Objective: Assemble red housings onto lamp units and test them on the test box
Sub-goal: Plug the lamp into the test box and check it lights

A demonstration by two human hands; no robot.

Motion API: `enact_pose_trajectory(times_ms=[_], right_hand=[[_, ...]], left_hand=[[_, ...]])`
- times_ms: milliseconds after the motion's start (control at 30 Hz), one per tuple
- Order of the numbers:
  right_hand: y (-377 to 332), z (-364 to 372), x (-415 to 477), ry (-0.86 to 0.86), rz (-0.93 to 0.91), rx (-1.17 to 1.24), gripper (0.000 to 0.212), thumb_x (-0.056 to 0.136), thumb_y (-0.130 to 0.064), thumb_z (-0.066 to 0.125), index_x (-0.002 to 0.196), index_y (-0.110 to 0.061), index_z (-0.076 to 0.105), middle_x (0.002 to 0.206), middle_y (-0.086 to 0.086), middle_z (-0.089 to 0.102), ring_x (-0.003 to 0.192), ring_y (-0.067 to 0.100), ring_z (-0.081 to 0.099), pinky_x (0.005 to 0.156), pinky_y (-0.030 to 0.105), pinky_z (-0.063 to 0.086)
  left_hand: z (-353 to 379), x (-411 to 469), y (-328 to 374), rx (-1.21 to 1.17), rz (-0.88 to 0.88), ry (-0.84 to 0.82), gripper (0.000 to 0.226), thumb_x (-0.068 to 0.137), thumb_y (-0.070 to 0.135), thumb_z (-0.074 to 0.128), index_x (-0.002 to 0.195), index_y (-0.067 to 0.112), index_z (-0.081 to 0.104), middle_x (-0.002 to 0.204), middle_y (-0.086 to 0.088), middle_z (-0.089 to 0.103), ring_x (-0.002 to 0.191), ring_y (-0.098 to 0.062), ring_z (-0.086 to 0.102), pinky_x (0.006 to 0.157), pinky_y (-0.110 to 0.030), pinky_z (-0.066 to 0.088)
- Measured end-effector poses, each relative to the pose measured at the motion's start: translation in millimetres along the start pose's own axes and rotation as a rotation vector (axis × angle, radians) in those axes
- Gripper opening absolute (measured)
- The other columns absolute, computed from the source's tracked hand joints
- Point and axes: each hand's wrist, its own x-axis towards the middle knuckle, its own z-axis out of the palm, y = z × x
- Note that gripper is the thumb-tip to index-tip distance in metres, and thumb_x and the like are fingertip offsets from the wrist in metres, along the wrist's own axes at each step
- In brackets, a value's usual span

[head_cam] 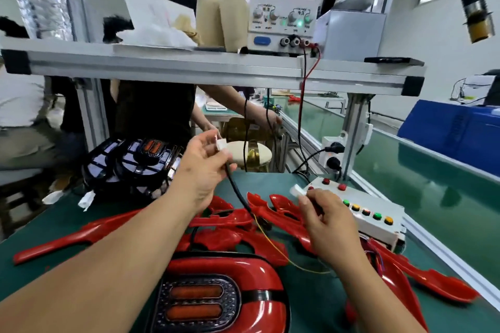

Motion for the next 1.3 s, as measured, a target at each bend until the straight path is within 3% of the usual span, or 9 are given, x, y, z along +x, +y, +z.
enact_pose_trajectory(times_ms=[233, 333, 433, 600, 800, 933, 1000, 1133, 1300], right_hand=[[1, -3, 1, 0.121, -0.013, 0.043, 0.026, 0.098, -0.032, 0.050, 0.075, -0.041, 0.041, 0.076, -0.009, 0.050, 0.076, 0.012, 0.046, 0.074, 0.043, 0.042], [2, -6, 1, 0.139, -0.024, 0.001, 0.019, 0.099, -0.035, 0.049, 0.080, -0.034, 0.053, 0.080, -0.007, 0.052, 0.079, 0.016, 0.049, 0.077, 0.042, 0.039], [2, -6, 0, 0.115, -0.023, -0.060, 0.030, 0.094, -0.045, 0.042, 0.091, -0.026, 0.066, 0.083, -0.009, 0.052, 0.083, 0.014, 0.050, 0.082, 0.038, 0.032], [-3, -6, -3, 0.126, -0.068, -0.112, 0.025, 0.092, -0.044, 0.047, 0.089, -0.030, 0.067, 0.081, -0.011, 0.049, 0.082, 0.011, 0.048, 0.080, 0.031, 0.018], [-6, -4, -3, 0.044, -0.074, -0.186, 0.026, 0.095, -0.045, 0.047, 0.092, -0.030, 0.068, 0.083, -0.009, 0.051, 0.083, 0.015, 0.053, 0.078, 0.030, 0.016], [-5, -5, -2, -0.008, -0.088, -0.200, 0.020, 0.096, -0.042, 0.054, 0.095, -0.029, 0.069, 0.084, -0.010, 0.050, 0.084, 0.015, 0.051, 0.083, 0.034, 0.021], [-6, -6, -1, -0.018, -0.108, -0.211, 0.020, 0.096, -0.041, 0.055, 0.093, -0.027, 0.069, 0.082, -0.009, 0.049, 0.083, 0.016, 0.051, 0.081, 0.034, 0.021], [-8, -5, -1, -0.067, -0.130, -0.210, 0.023, 0.096, -0.037, 0.058, 0.082, -0.020, 0.066, 0.077, -0.004, 0.053, 0.080, 0.021, 0.053, 0.076, 0.034, 0.022], [-12, -2, -6, -0.094, -0.189, -0.145, 0.029, 0.094, -0.029, 0.062, 0.070, -0.015, 0.059, 0.067, -0.007, 0.048, 0.072, 0.020, 0.050, 0.072, 0.038, 0.026]], left_hand=[[27, -9, -18, 0.451, 0.053, -0.320, 0.020, 0.095, 0.001, 0.057, 0.112, 0.008, 0.066, 0.080, 0.000, 0.063, 0.067, -0.006, 0.050, 0.055, -0.011, 0.042], [30, -16, -19, 0.584, 0.018, -0.479, 0.022, 0.099, 0.006, 0.052, 0.100, 0.019, 0.069, 0.066, 0.011, 0.059, 0.059, 0.000, 0.046, 0.052, -0.009, 0.037], [33, -19, -16, 0.631, -0.026, -0.549, 0.022, 0.101, 0.008, 0.047, 0.101, 0.013, 0.068, 0.051, 0.023, 0.057, 0.050, 0.010, 0.050, 0.050, -0.005, 0.035], [35, -19, -12, 0.688, -0.064, -0.598, 0.026, 0.104, 0.013, 0.042, 0.096, 0.014, 0.066, 0.048, 0.017, 0.054, 0.044, 0.005, 0.045, 0.045, -0.005, 0.032], [28, -18, -10, 0.915, 0.111, -0.634, 0.023, 0.102, 0.022, 0.048, 0.090, 0.027, 0.068, 0.061, 0.019, 0.061, 0.059, 0.010, 0.051, 0.059, -0.006, 0.037], [27, -23, -14, 0.914, 0.149, -0.653, 0.019, 0.099, 0.024, 0.054, 0.092, 0.030, 0.071, 0.088, -0.009, 0.067, 0.083, -0.011, 0.055, 0.078, -0.026, 0.042], [29, -25, -14, 0.933, 0.159, -0.641, 0.019, 0.099, 0.023, 0.055, 0.090, 0.032, 0.070, 0.094, -0.009, 0.069, 0.088, -0.017, 0.059, 0.083, -0.030, 0.045], [30, -30, -12, 1.006, 0.184, -0.657, 0.018, 0.099, 0.019, 0.055, 0.098, 0.022, 0.073, 0.091, 0.006, 0.069, 0.095, -0.012, 0.063, 0.088, -0.026, 0.045], [28, -36, -8, 1.046, 0.177, -0.658, 0.020, 0.099, 0.016, 0.055, 0.104, 0.011, 0.074, 0.100, -0.003, 0.073, 0.099, -0.016, 0.064, 0.093, -0.032, 0.048]])
